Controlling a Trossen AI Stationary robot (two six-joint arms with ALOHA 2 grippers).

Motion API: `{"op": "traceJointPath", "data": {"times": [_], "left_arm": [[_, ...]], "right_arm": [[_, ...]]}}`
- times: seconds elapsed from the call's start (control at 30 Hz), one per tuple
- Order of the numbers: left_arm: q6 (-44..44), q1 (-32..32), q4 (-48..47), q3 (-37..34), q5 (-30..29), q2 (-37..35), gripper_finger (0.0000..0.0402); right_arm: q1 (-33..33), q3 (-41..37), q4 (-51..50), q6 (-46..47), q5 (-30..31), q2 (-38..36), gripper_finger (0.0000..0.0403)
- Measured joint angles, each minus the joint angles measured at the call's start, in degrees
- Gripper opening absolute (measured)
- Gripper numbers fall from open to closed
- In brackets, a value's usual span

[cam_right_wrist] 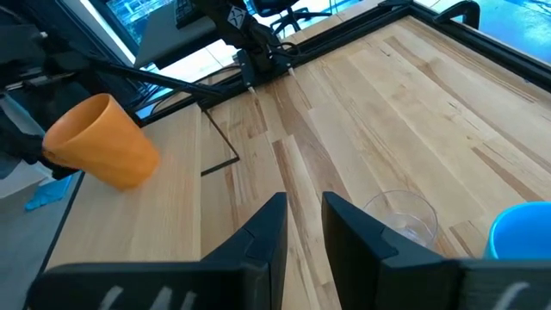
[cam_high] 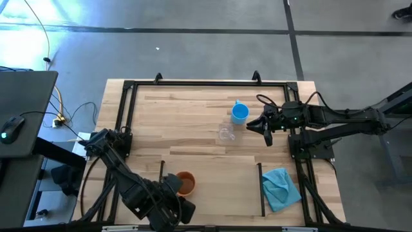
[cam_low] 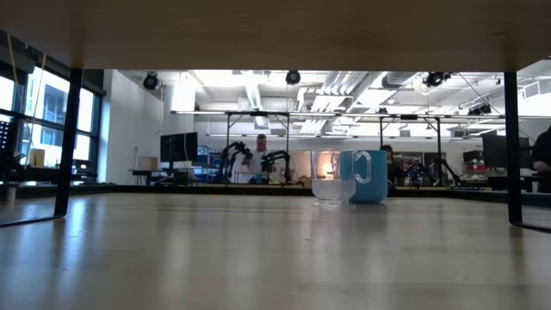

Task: Stack small to large cups/mugs on shelf
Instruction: Put the orange mug on the shelf

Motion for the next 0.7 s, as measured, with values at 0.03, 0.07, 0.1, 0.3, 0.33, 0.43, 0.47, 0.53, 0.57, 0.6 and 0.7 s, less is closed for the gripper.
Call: {"op": "traceJointPath", "data": {"times": [0.03, 0.07, 0.1, 0.3, 0.33, 0.43, 0.47, 0.53, 0.57, 0.6, 0.7], "left_arm": [[0.3, 0.3, 0.4, 0.0, -0.2, 0.0, 0.0124], [0.6, 0.5, 0.6, 0.0, -0.3, 0.0, 0.0124], [0.7, 0.8, 0.6, 0.0, -0.2, 0.0, 0.0124], [0.7, 0.6, -0.2, 0.0, 0.0, 0.0, 0.0124], [0.5, 0.6, -0.2, 0.0, 0.0, 0.0, 0.0124], [0.1, 0.6, -0.2, 0.0, 0.5, 0.0, 0.0124], [0.1, 0.6, -0.2, 0.0, 0.7, 0.0, 0.0124], [-0.1, 0.6, -0.2, 0.0, 0.8, 0.0, 0.0124], [-0.2, 0.6, -0.3, 0.0, 0.9, 0.0, 0.0124], [-0.3, 0.6, -0.4, 0.0, 0.9, 0.0, 0.0124], [-0.4, 0.6, -0.9, 0.0, 1.6, 0.0, 0.0124]], "right_arm": [[0.0, 0.0, 0.0, 0.0, -0.1, 0.0, 0.0067], [0.0, 0.0, 0.0, 0.0, -0.3, 0.0, 0.0067], [0.0, 0.0, 0.0, 0.0, -0.7, 0.0, 0.0067], [0.0, 0.0, -0.7, 0.0, -1.3, 0.0, 0.0067], [0.0, 0.0, -0.9, 0.0, -1.4, 0.0, 0.0067], [0.0, 0.0, -1.5, 0.0, -1.7, 0.0, 0.0067], [0.0, 0.0, -1.5, -0.1, -1.7, 0.0, 0.0067], [0.0, 0.0, -1.5, -0.2, -1.7, 0.0, 0.0067], [0.0, 0.0, -1.5, -0.3, -1.7, 0.0, 0.0067], [0.0, 0.0, -1.5, -0.3, -1.7, 0.0, 0.0067], [0.0, 0.0, -1.5, -0.4, -1.7, 0.0, 0.0067]]}}
